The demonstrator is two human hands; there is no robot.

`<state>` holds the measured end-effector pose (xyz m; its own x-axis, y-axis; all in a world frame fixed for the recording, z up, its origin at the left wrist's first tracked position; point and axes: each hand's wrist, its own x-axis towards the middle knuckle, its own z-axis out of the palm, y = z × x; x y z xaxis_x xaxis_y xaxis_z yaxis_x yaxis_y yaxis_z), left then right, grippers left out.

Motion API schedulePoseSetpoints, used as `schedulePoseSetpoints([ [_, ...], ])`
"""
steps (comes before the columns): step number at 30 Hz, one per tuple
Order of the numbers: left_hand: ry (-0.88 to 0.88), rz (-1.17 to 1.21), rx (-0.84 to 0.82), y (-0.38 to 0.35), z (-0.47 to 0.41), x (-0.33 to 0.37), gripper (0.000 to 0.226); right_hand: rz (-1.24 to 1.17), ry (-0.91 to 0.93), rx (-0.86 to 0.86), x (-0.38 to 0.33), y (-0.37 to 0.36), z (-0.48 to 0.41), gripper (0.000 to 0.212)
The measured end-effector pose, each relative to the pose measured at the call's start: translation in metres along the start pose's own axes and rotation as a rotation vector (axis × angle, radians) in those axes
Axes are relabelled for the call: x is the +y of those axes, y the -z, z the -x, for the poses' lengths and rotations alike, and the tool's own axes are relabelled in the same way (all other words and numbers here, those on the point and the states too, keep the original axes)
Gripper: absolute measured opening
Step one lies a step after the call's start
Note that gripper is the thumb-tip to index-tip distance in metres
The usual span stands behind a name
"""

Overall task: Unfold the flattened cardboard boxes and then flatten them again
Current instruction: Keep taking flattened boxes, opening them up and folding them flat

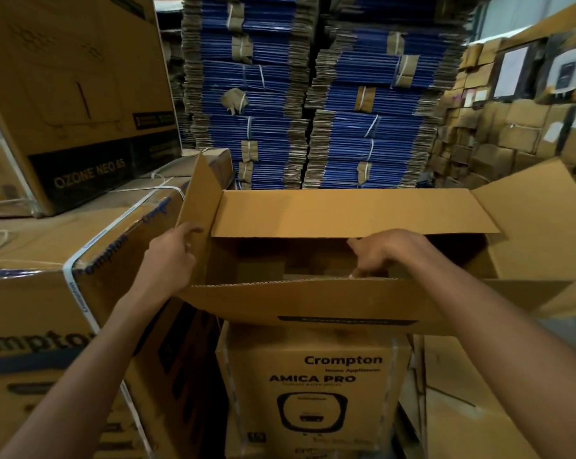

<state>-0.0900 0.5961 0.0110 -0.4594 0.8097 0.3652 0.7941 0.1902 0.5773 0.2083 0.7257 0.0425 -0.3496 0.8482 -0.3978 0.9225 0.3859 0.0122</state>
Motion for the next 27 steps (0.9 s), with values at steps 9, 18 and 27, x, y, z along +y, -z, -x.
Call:
schedulePoseSetpoints([
  [9, -0.069, -0.039, -0.109, 0.002, 0.005, 0.001, 0.071, -0.193, 0.018, 0.862, 0.015, 0.049, -0.009, 0.063],
  [18, -0.123, -0.027, -0.197, 0.005, 0.006, -0.002, 0.074, -0.240, -0.069, 0.965, 0.006, 0.095, -0.037, 0.019],
  [27, -0.185, 0.147, -0.146, 0.000, -0.023, 0.015, 0.056, -0.313, 0.191, 0.915, -0.013, 0.055, -0.017, 0.024],
])
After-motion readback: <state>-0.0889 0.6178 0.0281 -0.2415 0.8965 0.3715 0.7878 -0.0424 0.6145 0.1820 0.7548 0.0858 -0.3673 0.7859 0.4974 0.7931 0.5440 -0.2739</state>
